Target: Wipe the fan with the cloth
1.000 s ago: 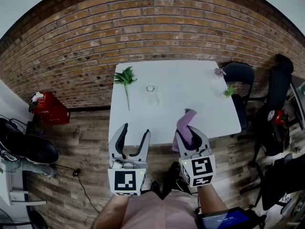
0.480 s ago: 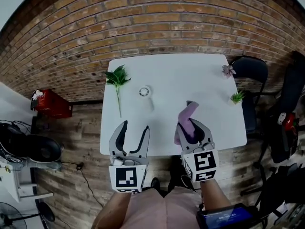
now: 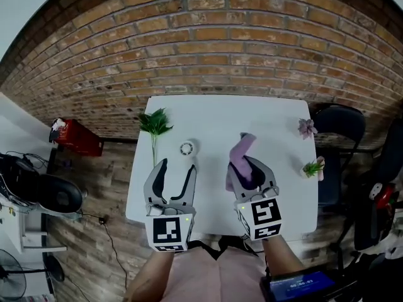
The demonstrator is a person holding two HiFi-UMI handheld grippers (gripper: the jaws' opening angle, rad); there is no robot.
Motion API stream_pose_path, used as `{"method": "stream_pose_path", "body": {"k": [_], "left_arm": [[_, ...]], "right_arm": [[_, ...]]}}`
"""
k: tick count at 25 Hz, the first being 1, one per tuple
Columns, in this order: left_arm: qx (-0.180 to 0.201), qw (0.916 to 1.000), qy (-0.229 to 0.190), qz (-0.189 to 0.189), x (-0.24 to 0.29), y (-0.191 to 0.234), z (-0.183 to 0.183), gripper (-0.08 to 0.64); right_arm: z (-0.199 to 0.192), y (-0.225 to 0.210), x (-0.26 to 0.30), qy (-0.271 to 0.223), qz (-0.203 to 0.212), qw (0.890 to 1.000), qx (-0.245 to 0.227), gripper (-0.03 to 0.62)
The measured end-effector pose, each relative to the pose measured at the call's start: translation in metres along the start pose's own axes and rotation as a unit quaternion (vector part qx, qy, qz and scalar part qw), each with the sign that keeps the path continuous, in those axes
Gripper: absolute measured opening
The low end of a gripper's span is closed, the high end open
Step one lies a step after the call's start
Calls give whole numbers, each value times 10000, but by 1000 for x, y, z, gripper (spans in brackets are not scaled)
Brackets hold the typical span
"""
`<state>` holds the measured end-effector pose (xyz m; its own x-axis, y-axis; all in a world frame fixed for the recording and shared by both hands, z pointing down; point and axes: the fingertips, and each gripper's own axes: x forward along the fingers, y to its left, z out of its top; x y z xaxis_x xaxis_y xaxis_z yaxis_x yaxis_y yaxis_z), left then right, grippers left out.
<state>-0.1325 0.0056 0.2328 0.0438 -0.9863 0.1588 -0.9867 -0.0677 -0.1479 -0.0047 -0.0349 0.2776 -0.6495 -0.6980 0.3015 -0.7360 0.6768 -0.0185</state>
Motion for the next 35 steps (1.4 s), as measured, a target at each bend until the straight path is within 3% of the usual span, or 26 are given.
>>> {"method": "stream_pose_path", "body": {"k": [7, 11, 21, 27, 31, 35], "left_arm": [[9, 9997, -104, 205, 28, 5, 22, 264], [-26, 9998, 122, 161, 45, 7, 9, 264], [-472, 9922, 1148, -75, 84, 18, -88, 287], [-746, 9813, 1769, -100, 90, 19, -157, 288], [-930, 9670, 2364, -201, 94, 10, -201, 288], [-1049, 9592, 2617, -206, 94, 7, -221, 288]], "right_arm": [[24, -18, 27, -135, 208, 9996, -121, 135], [22, -24, 40, -15, 236, 9996, -119, 135], [-28, -47, 79, 795, -36, 9968, -54, 137], [-71, -38, 96, 1270, 37, 9919, -30, 137], [-98, -34, 106, 1506, 76, 9886, 4, 138], [-114, -30, 109, 1661, 118, 9860, 33, 138]]}}
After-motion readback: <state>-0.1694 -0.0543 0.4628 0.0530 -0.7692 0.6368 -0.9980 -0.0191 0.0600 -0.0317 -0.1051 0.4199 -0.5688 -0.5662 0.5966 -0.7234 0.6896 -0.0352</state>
